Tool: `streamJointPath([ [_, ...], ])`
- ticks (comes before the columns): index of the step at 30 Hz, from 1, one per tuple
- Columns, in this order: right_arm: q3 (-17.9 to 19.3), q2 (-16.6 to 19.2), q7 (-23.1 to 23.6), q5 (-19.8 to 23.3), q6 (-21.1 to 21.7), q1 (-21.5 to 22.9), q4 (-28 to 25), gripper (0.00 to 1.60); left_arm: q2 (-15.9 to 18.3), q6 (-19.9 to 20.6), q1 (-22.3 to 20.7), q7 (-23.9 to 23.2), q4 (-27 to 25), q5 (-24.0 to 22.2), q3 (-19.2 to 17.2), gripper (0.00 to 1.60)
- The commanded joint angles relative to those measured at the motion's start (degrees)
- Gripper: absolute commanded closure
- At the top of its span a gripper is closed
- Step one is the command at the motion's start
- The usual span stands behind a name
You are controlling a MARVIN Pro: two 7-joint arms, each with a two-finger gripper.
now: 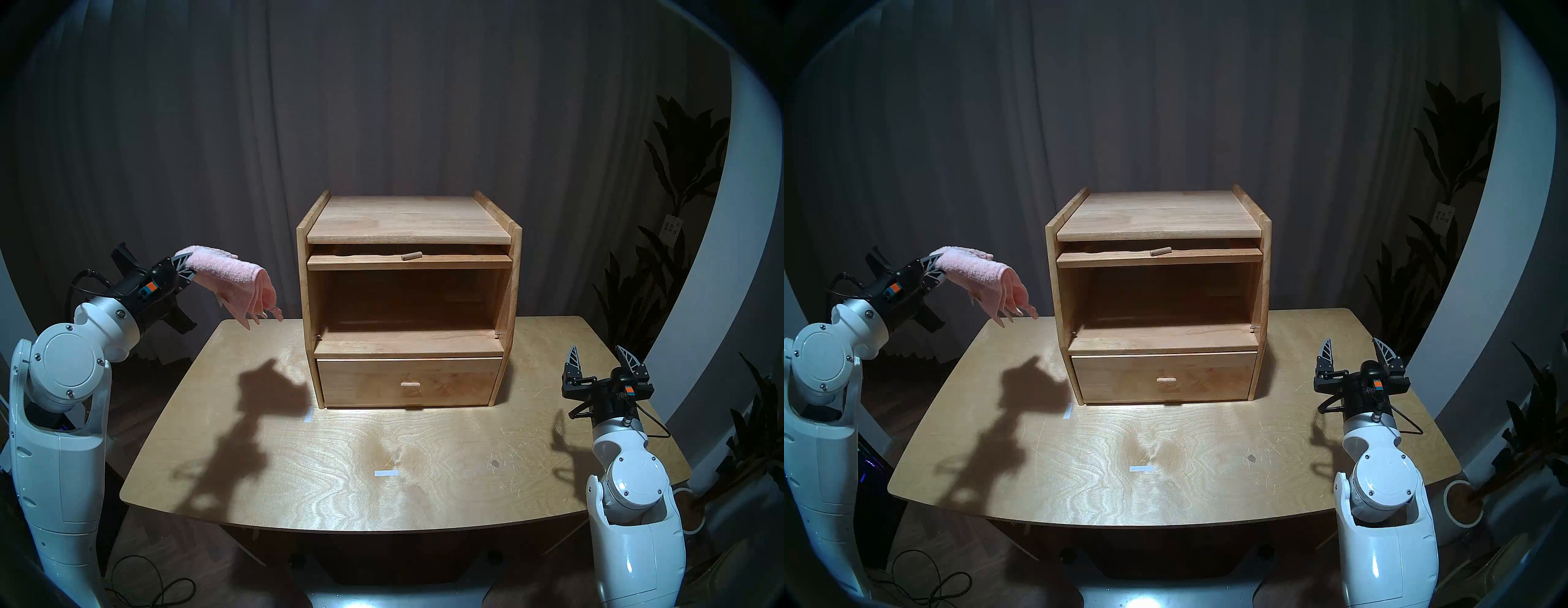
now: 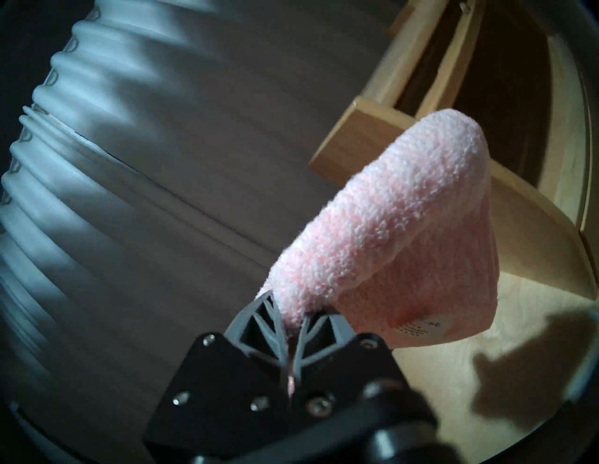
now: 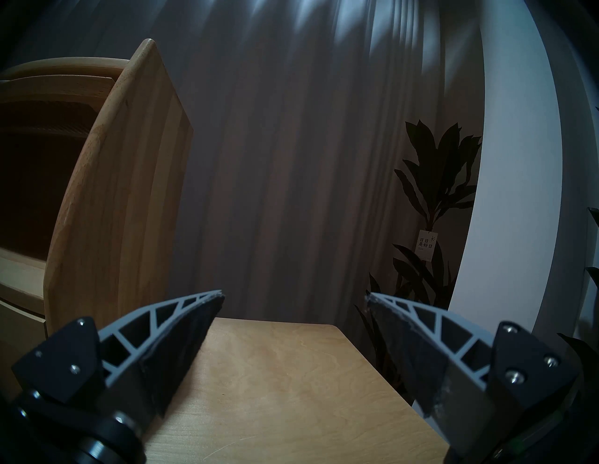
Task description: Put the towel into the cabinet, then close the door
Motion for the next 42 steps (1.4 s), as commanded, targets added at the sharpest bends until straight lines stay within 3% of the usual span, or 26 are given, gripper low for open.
streamJointPath([
  [1, -0.07, 0.11, 0.00, 0.00, -0.32, 0.55, -1.01, 0.00, -5.70, 0.41, 2.11, -1.23, -4.43, -7.42, -2.16, 1.60],
  [16, -0.09, 0.10, 0.01, 0.00, -0.38, 0.79, -1.00, 0.00, -16.13, 2.14, 10.93, -9.73, -10.90, -27.29, -0.70, 1.60],
  [19, -0.09, 0.10, 0.01, 0.00, -0.38, 0.80, -1.02, 0.00, -16.99, 2.43, 11.79, -10.81, -11.39, -29.30, -0.47, 1.60],
  [20, -0.09, 0.09, 0.01, 0.00, -0.40, 0.83, -1.09, 0.00, -18.53, 2.75, 13.25, -12.53, -11.39, -32.84, -0.37, 1.60],
  [23, -0.10, 0.08, 0.01, 0.00, -0.45, 0.83, -1.25, 0.00, -20.52, 2.92, 15.04, -14.94, -11.39, -37.57, -0.22, 1.60],
  [25, -0.11, 0.07, 0.01, 0.00, -0.47, 0.82, -1.34, 0.00, -21.19, 2.64, 15.41, -15.38, -11.39, -38.82, -0.50, 1.60],
  [27, -0.12, 0.03, 0.01, 0.01, -0.52, 0.73, -1.64, 0.00, -23.87, 1.51, 16.51, -17.38, -11.39, -44.29, -1.46, 1.60],
  [30, -0.12, -0.02, 0.01, 0.01, -0.55, 0.56, -1.97, 0.00, -25.67, -0.70, 16.73, -15.96, -11.39, -47.57, -1.77, 1.60],
  [32, -0.12, -0.03, 0.01, 0.02, -0.56, 0.52, -2.05, 0.00, -26.40, -1.51, 16.86, -15.41, -11.39, -47.86, -1.31, 1.60],
  [33, -0.12, -0.04, 0.01, 0.02, -0.55, 0.50, -2.08, 0.00, -27.14, -3.86, 16.42, -14.70, -11.39, -46.25, -0.56, 1.60],
  [34, -0.12, -0.04, 0.02, 0.01, -0.53, 0.49, -2.10, 0.00, -28.43, -4.59, 16.83, -13.65, -11.39, -44.11, 2.23, 1.60],
  [42, -0.11, 0.00, 0.02, 0.01, -0.42, 0.62, -1.82, 0.00, -27.86, -8.03, 17.47, -10.01, -11.39, -34.44, 9.82, 1.60],
])
